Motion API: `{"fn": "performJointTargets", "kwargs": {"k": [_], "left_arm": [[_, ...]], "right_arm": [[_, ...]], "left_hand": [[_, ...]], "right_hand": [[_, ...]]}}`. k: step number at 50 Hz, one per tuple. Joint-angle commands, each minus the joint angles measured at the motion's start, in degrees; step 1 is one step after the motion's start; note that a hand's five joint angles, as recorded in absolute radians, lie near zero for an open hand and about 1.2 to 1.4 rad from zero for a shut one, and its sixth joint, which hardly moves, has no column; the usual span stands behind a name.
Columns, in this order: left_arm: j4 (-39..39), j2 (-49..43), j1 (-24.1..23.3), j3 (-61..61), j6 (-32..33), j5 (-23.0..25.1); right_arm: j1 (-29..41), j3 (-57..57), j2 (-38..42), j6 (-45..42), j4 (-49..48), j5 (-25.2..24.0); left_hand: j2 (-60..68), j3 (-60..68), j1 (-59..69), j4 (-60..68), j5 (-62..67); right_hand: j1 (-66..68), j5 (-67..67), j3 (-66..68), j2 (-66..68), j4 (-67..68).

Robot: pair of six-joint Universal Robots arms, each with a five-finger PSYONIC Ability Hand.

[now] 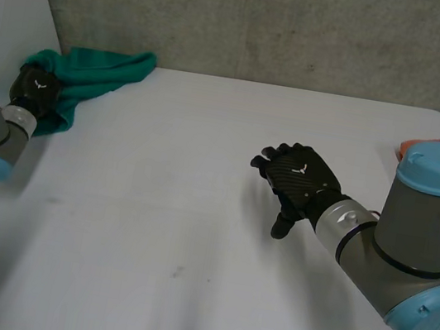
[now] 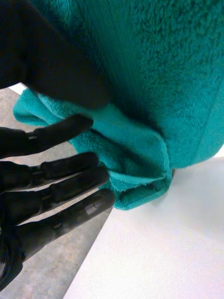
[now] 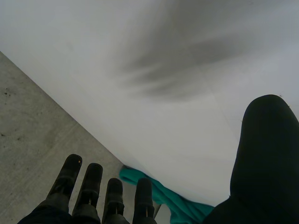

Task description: Fold the laundry.

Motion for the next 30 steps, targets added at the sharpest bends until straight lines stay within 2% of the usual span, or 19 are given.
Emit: {"fn": "performJointTargets", "kwargs": {"k": [1,5,8,13,17,18,20,26,30], "left_arm": [[0.2,-0.4,-0.2,-0.2,0.5,1.3],[0.1,0.7,-1.0,-2.5,2.8,1.2],[-0.1,4.8,-2.8,-5.8,4.0,0.4],[0.0,15.7,-5.3,-15.9,1.4,-0.7],[0.4,27.1,-7.9,-27.3,-4.3,-0.7],[1.0,33.0,-10.2,-33.6,-8.3,-0.6],[1.6,37.7,-12.2,-38.9,-11.1,-0.5],[2.3,51.9,-19.7,-54.4,-15.9,0.0],[2.0,60.1,-30.1,-64.6,-16.7,0.0]], "right_arm": [[-0.1,-0.3,-0.1,0.0,0.0,0.0],[-0.4,-0.6,-0.3,0.0,0.1,0.3],[-1.7,-1.0,-1.0,0.0,0.2,0.9],[-2.5,-1.2,-1.7,0.0,0.1,1.4],[-3.2,-2.3,-1.8,0.2,0.4,1.9],[-3.8,-2.6,-2.1,0.2,0.5,2.5],[-4.5,-3.0,-2.4,0.3,0.6,3.2],[-5.7,-4.1,-3.5,0.3,1.2,4.3],[-6.5,-4.2,-4.4,0.4,1.4,4.3]], "left_hand": [[31.2,31.3,30.1,31.7,32.3],[31.2,31.3,30.1,31.7,32.3],[31.2,31.3,30.1,31.7,32.3],[31.2,31.3,30.1,31.7,32.3],[31.2,31.3,30.1,31.7,32.3],[31.2,31.3,30.1,31.7,32.3],[31.2,31.3,30.1,31.7,32.3],[31.2,31.3,30.1,31.7,32.3],[31.2,31.3,30.1,31.7,32.3]], "right_hand": [[-1.4,-3.7,-2.1,-2.4,-3.3],[-1.4,-3.7,-2.1,-2.4,-3.3],[-1.4,-3.7,-2.1,-2.4,-3.3],[-1.4,-3.7,-2.1,-2.4,-3.3],[-1.4,-3.7,-2.1,-2.4,-3.3],[-1.4,-3.7,-2.1,-2.4,-3.3],[-1.4,-3.7,-2.1,-2.4,-3.3],[-1.4,-3.7,-2.1,-2.4,-3.3],[-1.4,-3.7,-2.1,-2.4,-3.3]]}}
